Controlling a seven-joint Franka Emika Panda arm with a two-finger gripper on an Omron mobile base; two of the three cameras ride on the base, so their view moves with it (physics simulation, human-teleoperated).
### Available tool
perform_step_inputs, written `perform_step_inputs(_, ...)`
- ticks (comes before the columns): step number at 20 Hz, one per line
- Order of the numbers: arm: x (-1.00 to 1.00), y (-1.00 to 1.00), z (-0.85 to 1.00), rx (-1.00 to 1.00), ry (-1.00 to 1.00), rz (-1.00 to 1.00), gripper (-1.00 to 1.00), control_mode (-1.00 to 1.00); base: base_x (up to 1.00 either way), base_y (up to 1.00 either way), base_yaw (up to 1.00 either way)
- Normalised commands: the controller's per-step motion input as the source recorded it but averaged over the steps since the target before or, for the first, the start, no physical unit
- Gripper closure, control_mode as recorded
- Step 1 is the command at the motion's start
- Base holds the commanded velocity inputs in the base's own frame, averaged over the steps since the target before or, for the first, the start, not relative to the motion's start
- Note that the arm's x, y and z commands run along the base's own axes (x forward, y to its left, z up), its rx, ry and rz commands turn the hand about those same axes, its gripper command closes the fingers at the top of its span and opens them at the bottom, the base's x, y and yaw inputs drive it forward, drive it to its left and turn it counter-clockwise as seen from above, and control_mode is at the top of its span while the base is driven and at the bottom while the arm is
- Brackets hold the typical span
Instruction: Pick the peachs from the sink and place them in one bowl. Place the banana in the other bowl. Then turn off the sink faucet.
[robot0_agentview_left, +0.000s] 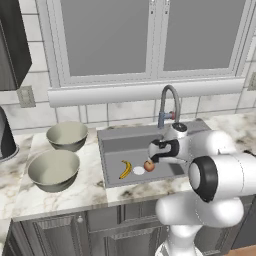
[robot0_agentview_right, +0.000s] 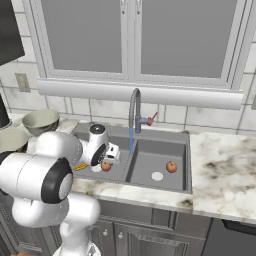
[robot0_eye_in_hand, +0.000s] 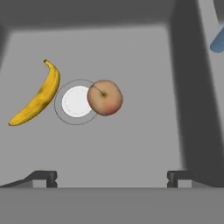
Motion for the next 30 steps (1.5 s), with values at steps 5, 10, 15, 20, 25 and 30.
perform_step_inputs(5,0.39,0.05,-0.27,0.00,0.00,0.00,-1.00,-1.00,0.00,0.00,0.00)
perform_step_inputs(10,0.38,0.03,-0.24,0.00,0.00,0.00,-1.00,-1.00,0.00,0.00,0.00)
perform_step_inputs(15,0.35,0.02,-0.26,0.00,0.00,0.00,-1.00,-1.00,0.00,0.00,0.00)
perform_step_inputs(20,0.31,0.03,-0.29,0.00,0.00,0.00,-1.00,-1.00,0.00,0.00,0.00)
perform_step_inputs(25,0.30,0.02,-0.27,0.00,0.00,0.00,-1.00,-1.00,0.00,0.00,0.00)
perform_step_inputs(30,0.13,0.00,-0.26,0.00,0.00,0.00,-1.00,-1.00,0.00,0.00,0.00)
